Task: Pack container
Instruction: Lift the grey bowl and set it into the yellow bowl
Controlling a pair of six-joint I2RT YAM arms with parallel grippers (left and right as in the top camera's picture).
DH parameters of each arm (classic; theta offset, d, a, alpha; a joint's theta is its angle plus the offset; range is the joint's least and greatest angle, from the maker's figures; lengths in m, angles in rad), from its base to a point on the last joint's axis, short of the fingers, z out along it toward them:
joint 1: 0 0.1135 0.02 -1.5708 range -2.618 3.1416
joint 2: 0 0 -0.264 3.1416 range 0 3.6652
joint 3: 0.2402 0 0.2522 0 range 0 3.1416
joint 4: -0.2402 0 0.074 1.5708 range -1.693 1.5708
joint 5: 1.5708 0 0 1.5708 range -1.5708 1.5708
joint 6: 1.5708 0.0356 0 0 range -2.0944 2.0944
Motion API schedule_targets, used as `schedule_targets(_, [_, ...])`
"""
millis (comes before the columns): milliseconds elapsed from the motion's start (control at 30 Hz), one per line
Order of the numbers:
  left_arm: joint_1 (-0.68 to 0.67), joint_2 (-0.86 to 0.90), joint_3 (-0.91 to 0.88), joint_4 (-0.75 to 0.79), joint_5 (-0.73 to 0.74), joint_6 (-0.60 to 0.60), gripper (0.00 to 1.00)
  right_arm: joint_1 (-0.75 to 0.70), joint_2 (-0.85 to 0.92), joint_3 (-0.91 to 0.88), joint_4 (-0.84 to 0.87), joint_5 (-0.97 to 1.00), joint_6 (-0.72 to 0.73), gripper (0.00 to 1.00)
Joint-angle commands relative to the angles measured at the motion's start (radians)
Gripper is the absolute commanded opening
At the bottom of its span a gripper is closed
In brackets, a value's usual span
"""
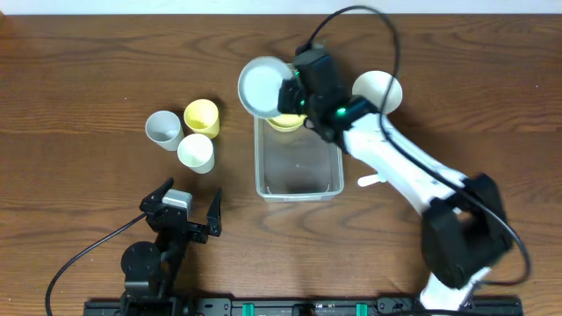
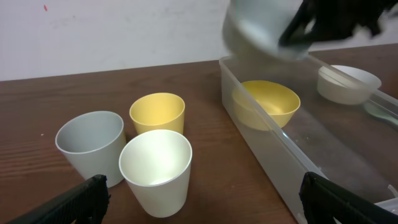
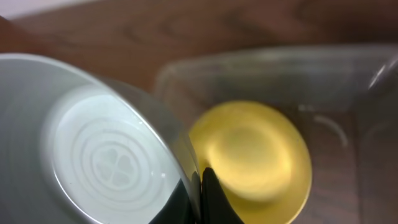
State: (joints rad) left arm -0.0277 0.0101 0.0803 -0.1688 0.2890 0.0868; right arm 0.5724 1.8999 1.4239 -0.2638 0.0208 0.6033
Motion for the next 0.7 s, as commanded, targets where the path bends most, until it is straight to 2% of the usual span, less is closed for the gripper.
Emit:
schedule_targets(0, [0.005,-0.006,-0.018,-0.024,0.011,0.014,0.98,-0.005,0.065,0.004,0.012,0.061,0.055,0.01])
schedule_targets(667, [0.005,-0.006,-0.018,-0.024,0.011,0.014,0.98,-0.033,0.098,0.004,-0.006,0.095,0.054,0.01])
